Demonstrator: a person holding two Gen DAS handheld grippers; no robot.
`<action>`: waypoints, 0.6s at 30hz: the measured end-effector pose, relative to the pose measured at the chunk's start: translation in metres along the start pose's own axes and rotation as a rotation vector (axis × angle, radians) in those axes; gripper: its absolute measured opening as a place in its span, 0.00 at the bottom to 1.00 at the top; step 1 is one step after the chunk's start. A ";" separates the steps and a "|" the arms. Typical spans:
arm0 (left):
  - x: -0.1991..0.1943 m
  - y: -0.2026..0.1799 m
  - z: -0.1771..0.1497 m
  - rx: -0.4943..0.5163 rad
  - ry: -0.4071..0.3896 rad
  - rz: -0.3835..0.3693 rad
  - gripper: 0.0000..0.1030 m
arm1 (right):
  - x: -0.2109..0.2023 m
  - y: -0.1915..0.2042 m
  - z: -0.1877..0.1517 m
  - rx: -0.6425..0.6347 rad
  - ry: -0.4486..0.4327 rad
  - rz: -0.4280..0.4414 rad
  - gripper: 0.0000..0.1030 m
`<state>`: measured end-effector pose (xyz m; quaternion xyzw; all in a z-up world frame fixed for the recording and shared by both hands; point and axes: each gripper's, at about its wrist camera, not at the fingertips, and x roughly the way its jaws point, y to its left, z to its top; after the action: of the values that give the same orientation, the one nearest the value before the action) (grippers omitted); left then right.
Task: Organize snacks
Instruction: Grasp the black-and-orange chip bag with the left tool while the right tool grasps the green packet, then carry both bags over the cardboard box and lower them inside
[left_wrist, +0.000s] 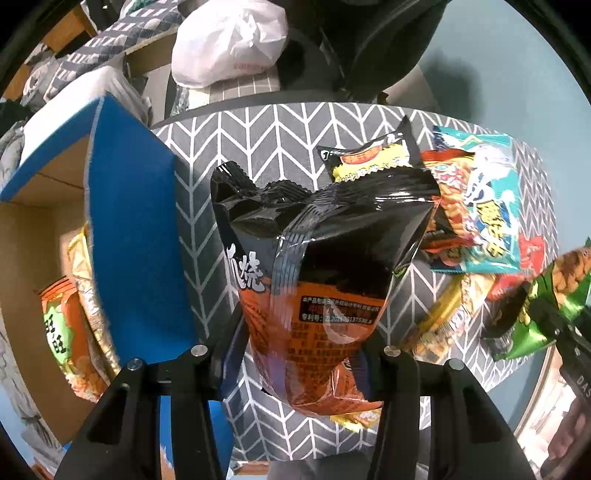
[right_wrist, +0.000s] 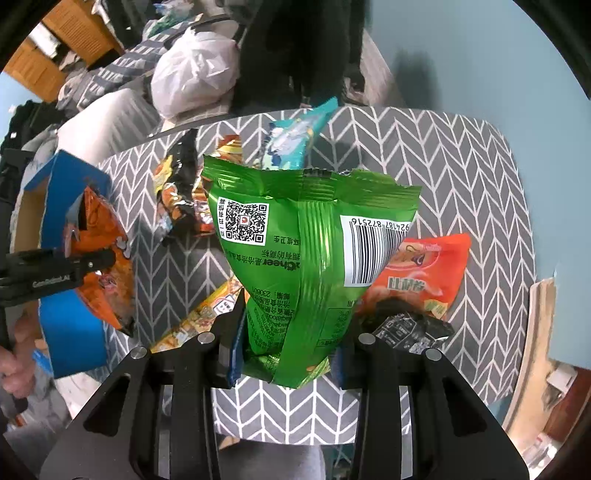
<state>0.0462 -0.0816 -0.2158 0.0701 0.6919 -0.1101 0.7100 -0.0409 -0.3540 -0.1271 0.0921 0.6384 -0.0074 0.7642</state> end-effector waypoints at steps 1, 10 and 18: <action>-0.003 0.000 -0.001 0.003 -0.003 -0.001 0.49 | -0.002 0.003 0.000 -0.011 -0.001 -0.001 0.34; -0.050 0.000 -0.020 0.024 -0.061 -0.016 0.48 | -0.019 0.019 0.003 -0.066 -0.022 -0.004 0.34; -0.079 0.005 -0.021 0.049 -0.125 -0.011 0.48 | -0.033 0.035 0.004 -0.117 -0.039 -0.001 0.34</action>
<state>0.0256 -0.0671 -0.1382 0.0768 0.6436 -0.1352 0.7494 -0.0387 -0.3240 -0.0897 0.0466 0.6228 0.0277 0.7805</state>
